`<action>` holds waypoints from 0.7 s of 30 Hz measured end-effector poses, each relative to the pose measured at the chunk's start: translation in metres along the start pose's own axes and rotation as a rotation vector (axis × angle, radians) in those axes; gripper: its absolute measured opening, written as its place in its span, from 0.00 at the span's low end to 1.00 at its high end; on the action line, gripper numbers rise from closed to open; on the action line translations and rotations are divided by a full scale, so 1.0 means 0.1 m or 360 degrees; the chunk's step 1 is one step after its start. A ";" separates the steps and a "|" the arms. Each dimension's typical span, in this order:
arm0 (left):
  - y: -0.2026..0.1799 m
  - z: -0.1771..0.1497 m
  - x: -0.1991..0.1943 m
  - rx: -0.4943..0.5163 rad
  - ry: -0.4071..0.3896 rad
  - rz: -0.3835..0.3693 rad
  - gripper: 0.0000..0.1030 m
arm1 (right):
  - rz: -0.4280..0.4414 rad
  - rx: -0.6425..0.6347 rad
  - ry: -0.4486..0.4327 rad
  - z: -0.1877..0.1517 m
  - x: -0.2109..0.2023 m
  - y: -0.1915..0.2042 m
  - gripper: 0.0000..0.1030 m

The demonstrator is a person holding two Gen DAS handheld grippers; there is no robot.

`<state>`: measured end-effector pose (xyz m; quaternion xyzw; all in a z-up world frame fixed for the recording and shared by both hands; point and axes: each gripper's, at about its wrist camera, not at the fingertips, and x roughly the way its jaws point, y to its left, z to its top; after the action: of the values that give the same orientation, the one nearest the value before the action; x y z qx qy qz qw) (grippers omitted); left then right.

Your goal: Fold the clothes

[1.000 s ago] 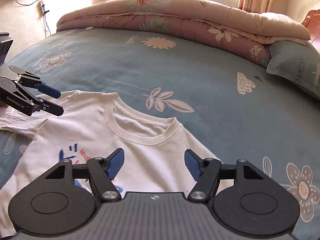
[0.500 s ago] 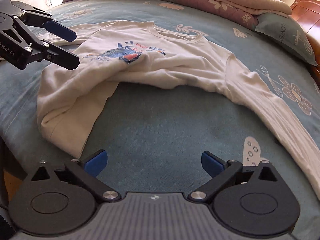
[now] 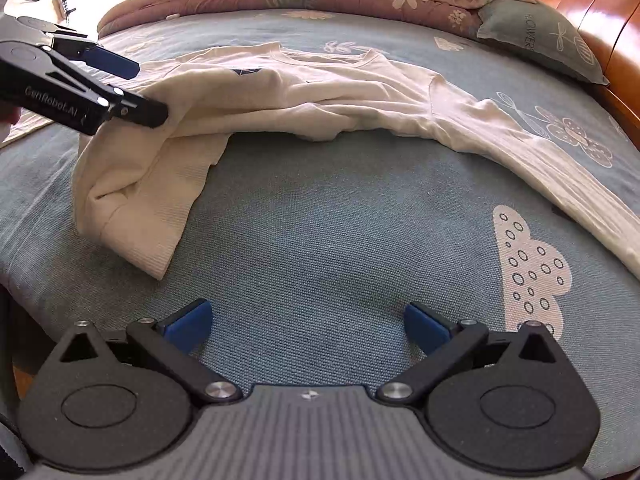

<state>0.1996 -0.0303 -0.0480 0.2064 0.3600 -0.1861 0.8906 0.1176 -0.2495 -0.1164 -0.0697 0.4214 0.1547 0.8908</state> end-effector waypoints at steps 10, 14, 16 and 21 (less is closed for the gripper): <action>0.66 -0.14 0.32 -0.0437 0.0127 -0.0133 0.81 | -0.0007 0.0008 -0.0060 -0.04 0.01 0.00 1.00; 0.57 -0.18 0.16 -0.0434 0.0099 -0.0172 0.80 | -0.0006 0.0005 -0.0071 -0.04 0.01 -0.01 1.00; 0.51 -0.16 0.04 -0.0405 0.0074 -0.0190 0.80 | -0.0006 0.0002 -0.0071 -0.04 0.02 -0.01 1.00; 0.43 -0.14 -0.20 -0.0384 0.0056 -0.0164 0.81 | 0.0023 -0.0019 -0.0016 0.05 -0.02 -0.01 1.00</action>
<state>0.1985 0.0166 -0.0329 0.0821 0.4054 -0.1833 0.8918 0.1198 -0.2496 -0.1118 -0.0712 0.4166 0.1641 0.8913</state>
